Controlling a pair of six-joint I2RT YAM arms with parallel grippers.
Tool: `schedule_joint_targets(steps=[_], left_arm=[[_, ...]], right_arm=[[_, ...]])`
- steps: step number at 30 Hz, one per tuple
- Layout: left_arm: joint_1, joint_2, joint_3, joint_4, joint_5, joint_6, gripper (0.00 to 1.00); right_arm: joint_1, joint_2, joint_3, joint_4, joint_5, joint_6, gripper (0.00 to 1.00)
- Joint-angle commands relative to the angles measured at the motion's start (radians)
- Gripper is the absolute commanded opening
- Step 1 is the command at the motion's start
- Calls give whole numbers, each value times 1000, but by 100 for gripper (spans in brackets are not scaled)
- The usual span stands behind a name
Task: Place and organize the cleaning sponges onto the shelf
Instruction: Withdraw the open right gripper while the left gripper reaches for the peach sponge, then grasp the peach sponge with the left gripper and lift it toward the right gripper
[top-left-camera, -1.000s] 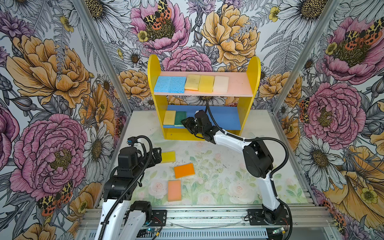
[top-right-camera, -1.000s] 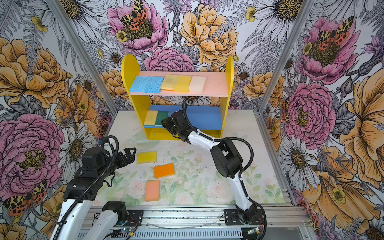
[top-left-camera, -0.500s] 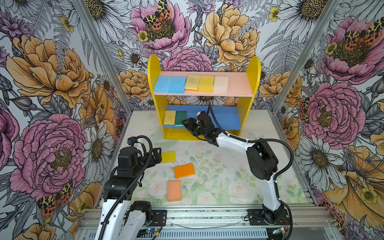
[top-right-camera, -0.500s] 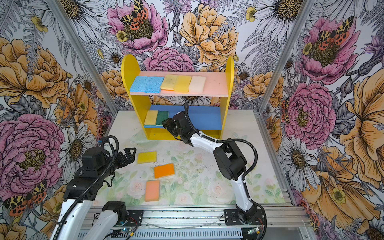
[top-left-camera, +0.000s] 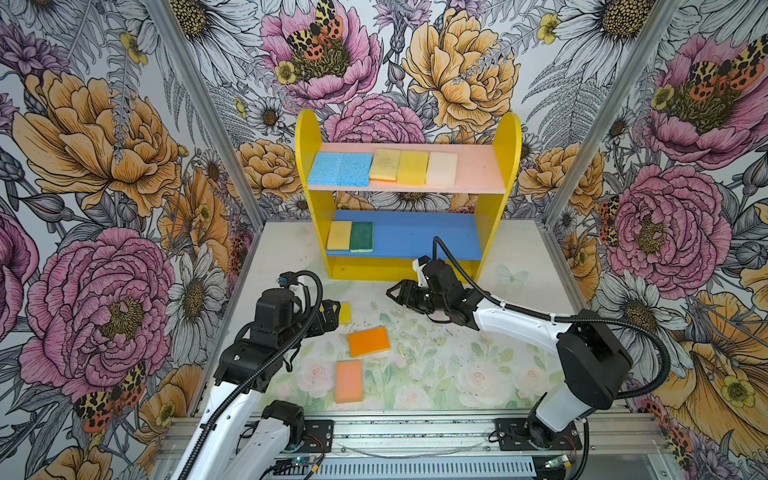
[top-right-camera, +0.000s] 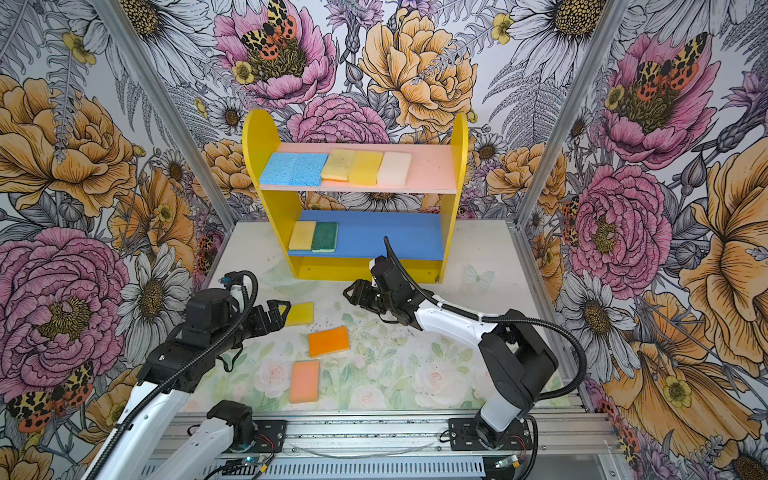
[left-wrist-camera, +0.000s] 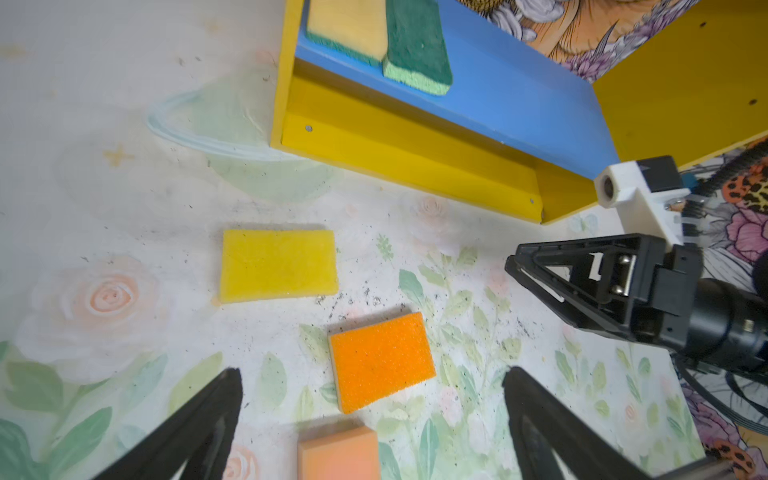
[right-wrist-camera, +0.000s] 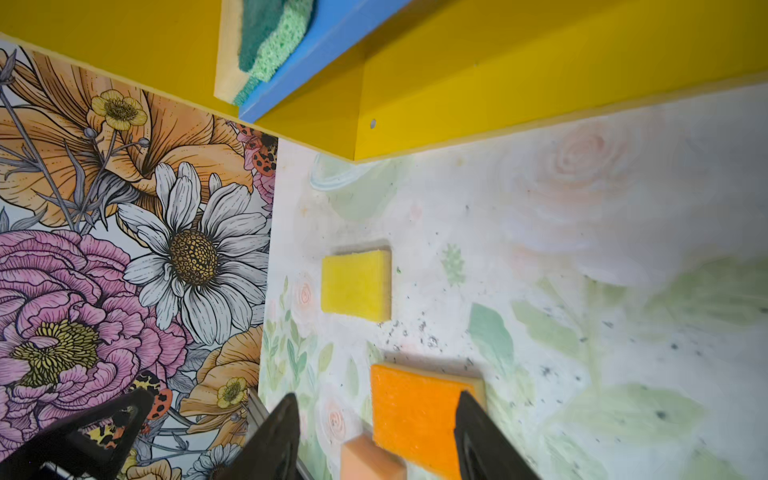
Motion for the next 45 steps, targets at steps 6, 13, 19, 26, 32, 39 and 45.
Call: schedule_joint_targets(steps=[6, 13, 19, 26, 32, 39, 45], left_arm=[[-360, 189, -39, -138, -215, -371, 99], [-512, 244, -164, -121, -306, -553, 96], [-553, 276, -255, -74, -286, -609, 93], [-564, 329, -300, 13, -225, -593, 97], [-569, 416, -302, 92, -193, -569, 97], [-580, 482, -289, 135, -179, -562, 64], [-587, 458, -262, 133, -165, -563, 33]], right_arm=[[-62, -277, -283, -56, -75, -76, 62], [-80, -319, -320, -54, -125, -99, 63], [-81, -281, -306, -49, -146, -117, 63], [-81, -271, -327, 12, -159, -94, 64], [-81, -263, -355, 61, -165, -66, 64], [-82, -273, -368, 63, -161, -64, 64], [-84, -280, -376, 65, -156, -62, 64]])
